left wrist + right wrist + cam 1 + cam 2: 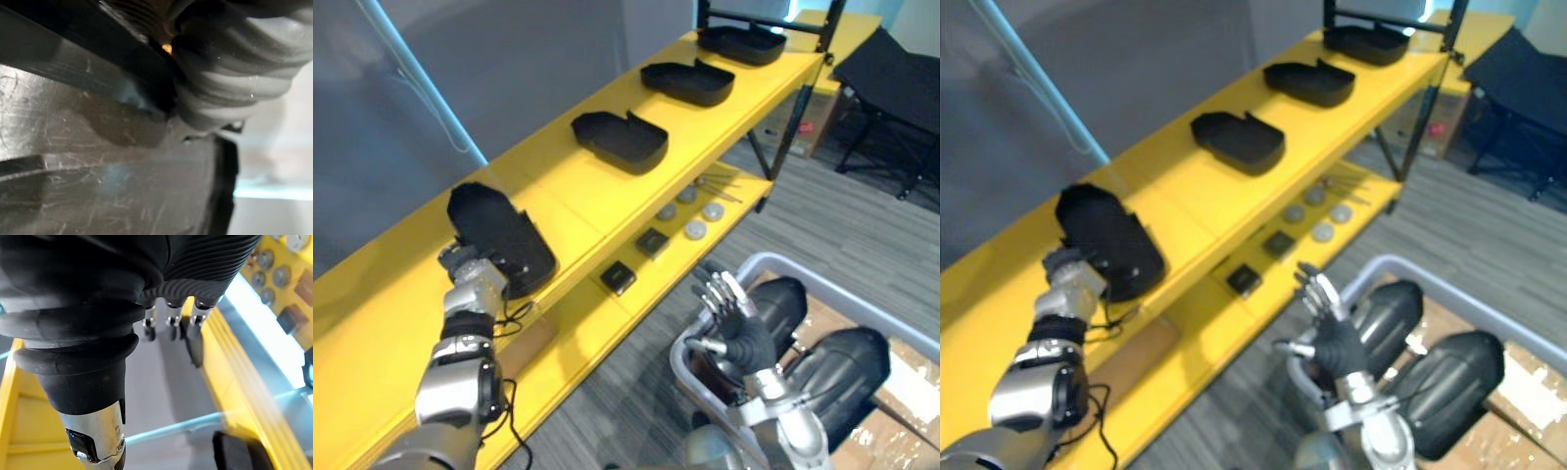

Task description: Walk over and take plastic housings, then place them on the shelf

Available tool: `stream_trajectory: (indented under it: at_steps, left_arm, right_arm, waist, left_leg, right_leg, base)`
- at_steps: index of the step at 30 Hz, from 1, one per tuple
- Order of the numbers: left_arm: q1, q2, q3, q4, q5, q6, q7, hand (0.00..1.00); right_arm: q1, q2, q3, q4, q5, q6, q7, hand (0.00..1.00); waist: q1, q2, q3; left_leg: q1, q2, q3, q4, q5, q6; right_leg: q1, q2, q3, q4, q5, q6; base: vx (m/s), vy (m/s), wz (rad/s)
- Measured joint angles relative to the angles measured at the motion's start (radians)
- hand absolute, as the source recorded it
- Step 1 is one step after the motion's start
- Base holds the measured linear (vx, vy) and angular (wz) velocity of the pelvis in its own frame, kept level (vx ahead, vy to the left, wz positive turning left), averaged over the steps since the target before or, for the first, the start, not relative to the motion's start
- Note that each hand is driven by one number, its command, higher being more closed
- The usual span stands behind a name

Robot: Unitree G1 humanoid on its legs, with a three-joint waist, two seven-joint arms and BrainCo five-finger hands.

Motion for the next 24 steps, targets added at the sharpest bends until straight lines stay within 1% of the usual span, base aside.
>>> stream_trajectory:
  at_steps: [1, 4, 5, 8, 9, 11, 14, 15, 17, 19, 21, 23, 24]
  left_arm:
    - [0.000, 0.005, 0.000, 0.002, 0.000, 0.000, 0.000, 0.00]
    - [-0.010, 0.026, -0.004, 0.014, -0.004, 0.000, 0.000, 0.00]
    - [-0.023, 0.042, -0.010, 0.040, -0.008, 0.000, -0.001, 0.00]
    - [-0.026, 0.065, -0.023, 0.045, -0.019, -0.001, -0.002, 0.00]
    - [-0.029, 0.082, -0.039, 0.055, -0.023, -0.002, -0.019, 0.00]
    - [-0.041, 0.089, -0.039, 0.074, -0.022, -0.001, -0.025, 0.00]
    - [-0.043, 0.107, -0.041, 0.076, -0.020, 0.026, -0.042, 0.00]
    - [-0.044, 0.116, -0.048, 0.080, -0.010, 0.042, -0.053, 0.00]
    - [-0.052, 0.119, -0.050, 0.081, 0.025, 0.070, -0.080, 0.00]
    - [-0.063, 0.119, -0.051, 0.088, 0.057, 0.090, -0.089, 0.00]
    - [-0.070, 0.127, -0.053, 0.112, 0.117, 0.110, -0.100, 0.00]
    - [-0.095, 0.156, -0.089, 0.114, 0.235, 0.147, -0.140, 0.00]
    - [-0.109, 0.163, -0.090, 0.114, 0.267, 0.156, -0.152, 0.00]
  right_arm:
    - [-0.002, -0.004, -0.001, 0.000, 0.000, 0.000, 0.000, 0.00]
    - [-0.013, -0.015, -0.001, 0.003, 0.000, 0.000, 0.000, 0.00]
    - [-0.014, -0.015, -0.001, 0.006, 0.000, 0.000, -0.002, 0.00]
    - [-0.013, -0.018, -0.003, 0.007, 0.000, -0.001, -0.009, 0.00]
    - [-0.013, -0.019, -0.003, 0.010, 0.000, -0.003, -0.013, 0.00]
    - [-0.014, -0.019, -0.004, 0.014, 0.000, -0.005, -0.017, 0.00]
    - [-0.028, -0.019, -0.003, 0.034, 0.000, -0.009, -0.017, 0.00]
    - [-0.030, -0.019, -0.003, 0.034, 0.000, -0.010, -0.018, 0.00]
    - [-0.033, -0.019, -0.003, 0.034, 0.000, -0.014, -0.019, 0.00]
    - [-0.037, -0.019, -0.002, 0.034, 0.001, -0.015, -0.020, 0.00]
    - [-0.047, -0.018, 0.007, 0.035, 0.001, -0.019, -0.020, 0.00]
    - [-0.057, -0.016, 0.028, 0.040, 0.004, -0.030, -0.020, 0.00]
    - [-0.061, -0.015, 0.032, 0.042, 0.009, -0.031, -0.020, 0.00]
  waist:
    - [-0.001, -0.005, 0.007]
    - [-0.002, -0.009, 0.031]
    - [-0.002, -0.010, 0.034]
    - [-0.002, -0.014, 0.036]
    - [-0.004, -0.017, 0.038]
    - [-0.003, -0.017, 0.038]
    - [-0.002, -0.019, 0.039]
    - [-0.003, -0.019, 0.039]
    - [-0.002, -0.019, 0.039]
    - [0.001, -0.020, 0.040]
    - [0.001, -0.021, 0.040]
    - [0.004, -0.024, 0.041]
    - [0.005, -0.026, 0.042]
  left_leg:
    - [0.000, 0.002, -0.001, 0.005, 0.000, 0.000]
    - [-0.001, 0.002, 0.000, 0.007, 0.000, 0.000]
    - [-0.003, 0.002, 0.000, 0.007, 0.000, 0.000]
    - [-0.006, 0.002, 0.000, 0.007, 0.000, 0.000]
    - [-0.009, 0.003, -0.001, 0.007, 0.000, 0.000]
    - [-0.015, 0.002, -0.005, 0.008, 0.000, 0.000]
    - [-0.015, 0.003, -0.008, 0.008, 0.000, 0.000]
    - [-0.014, 0.004, -0.016, 0.008, 0.000, 0.000]
    - [-0.015, 0.006, -0.031, 0.008, 0.000, 0.000]
    - [-0.013, 0.007, -0.037, 0.009, 0.000, 0.000]
    - [-0.006, 0.007, -0.039, 0.008, 0.000, 0.000]
    - [-0.001, 0.007, -0.043, 0.007, 0.000, -0.001]
    - [-0.001, 0.007, -0.045, 0.007, 0.000, -0.001]
  right_leg:
    - [0.000, 0.000, 0.000, 0.005, -0.003, -0.002]
    - [-0.005, 0.000, 0.000, 0.004, -0.005, -0.004]
    - [-0.008, 0.000, -0.001, 0.004, -0.005, -0.004]
    - [-0.011, 0.000, -0.002, 0.003, -0.005, -0.004]
    - [-0.011, 0.000, -0.002, 0.006, -0.003, -0.003]
    - [-0.014, 0.000, -0.003, 0.007, -0.001, -0.001]
    - [-0.009, -0.001, -0.005, 0.002, 0.000, -0.001]
    - [0.000, -0.001, -0.012, -0.003, 0.000, -0.001]
    - [0.005, -0.001, -0.024, -0.006, 0.000, -0.001]
    - [0.016, -0.001, -0.030, -0.014, 0.000, -0.001]
    - [0.027, -0.001, -0.032, -0.023, 0.001, 0.000]
    - [0.041, -0.001, -0.037, -0.037, 0.007, -0.001]
    - [0.042, -0.001, -0.039, -0.038, 0.008, -0.001]
  base:
    - [0.00, 0.000, 0.00]
    - [-0.04, -0.031, -0.02]
    - [0.00, 0.000, 0.00]
    - [0.00, 0.000, 0.00]
    - [0.03, -0.008, 0.04]
    - [0.04, -0.007, 0.06]
    - [0.03, -0.011, 0.05]
    - [0.03, -0.019, 0.12]
    - [0.01, -0.022, 0.14]
    - [0.00, -0.017, 0.10]
    - [0.00, -0.007, 0.03]
    - [0.00, -0.007, 0.02]
    - [0.00, -0.014, 0.08]
